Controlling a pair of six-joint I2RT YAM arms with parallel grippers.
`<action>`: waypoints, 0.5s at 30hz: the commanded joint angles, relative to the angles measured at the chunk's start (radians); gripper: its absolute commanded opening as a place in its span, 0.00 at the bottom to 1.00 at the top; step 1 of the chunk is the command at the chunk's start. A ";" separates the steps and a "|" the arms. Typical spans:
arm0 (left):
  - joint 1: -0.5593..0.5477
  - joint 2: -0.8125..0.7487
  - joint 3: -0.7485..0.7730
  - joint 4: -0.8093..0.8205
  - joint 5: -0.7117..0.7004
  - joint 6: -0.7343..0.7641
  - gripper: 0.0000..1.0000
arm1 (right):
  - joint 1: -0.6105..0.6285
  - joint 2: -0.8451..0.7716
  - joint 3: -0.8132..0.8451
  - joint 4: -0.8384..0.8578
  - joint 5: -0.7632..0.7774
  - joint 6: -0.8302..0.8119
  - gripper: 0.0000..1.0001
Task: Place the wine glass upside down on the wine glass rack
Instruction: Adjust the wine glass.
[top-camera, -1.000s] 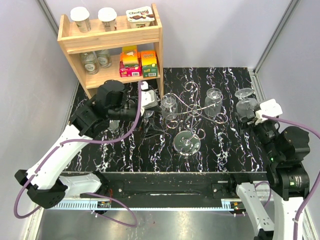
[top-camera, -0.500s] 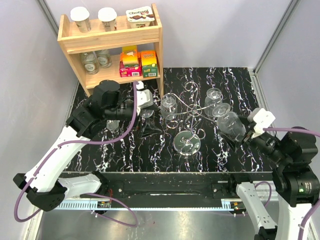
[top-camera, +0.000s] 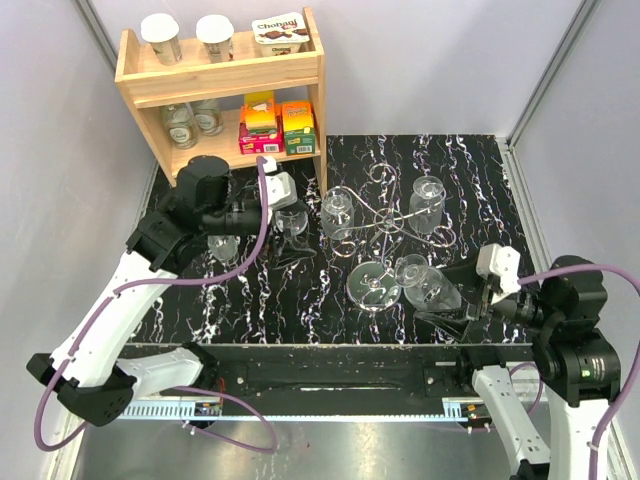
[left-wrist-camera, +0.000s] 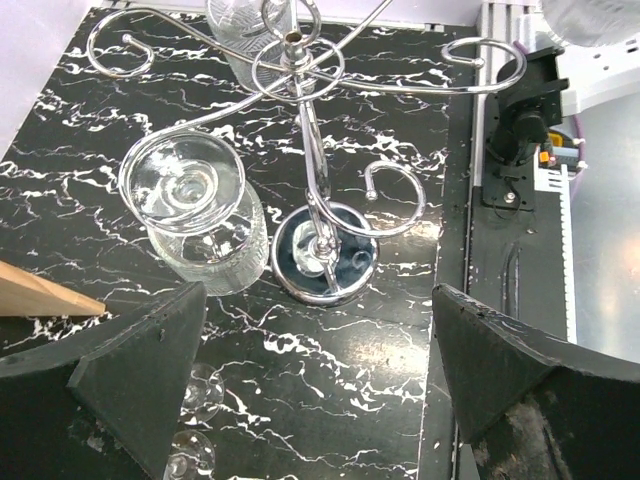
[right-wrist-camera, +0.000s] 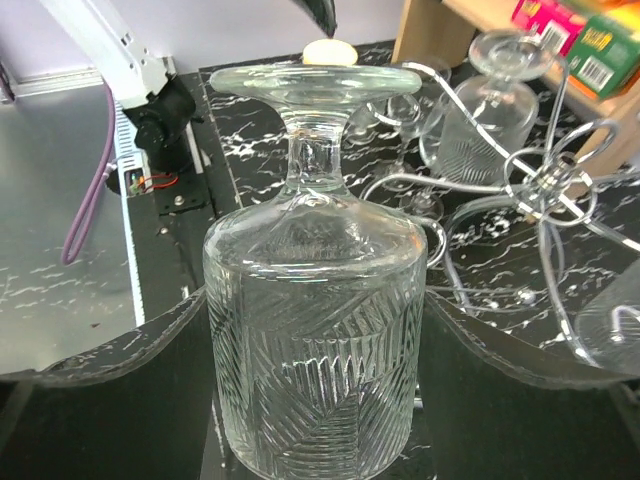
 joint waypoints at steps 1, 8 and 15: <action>0.016 0.008 0.043 0.037 0.126 -0.018 0.99 | 0.026 -0.002 -0.032 0.103 -0.066 0.025 0.00; -0.025 0.065 0.125 0.089 0.203 -0.103 0.99 | 0.035 0.090 0.006 0.201 -0.084 0.122 0.00; -0.194 0.184 0.337 0.057 0.082 -0.057 0.99 | 0.034 0.229 0.089 0.313 -0.092 0.237 0.00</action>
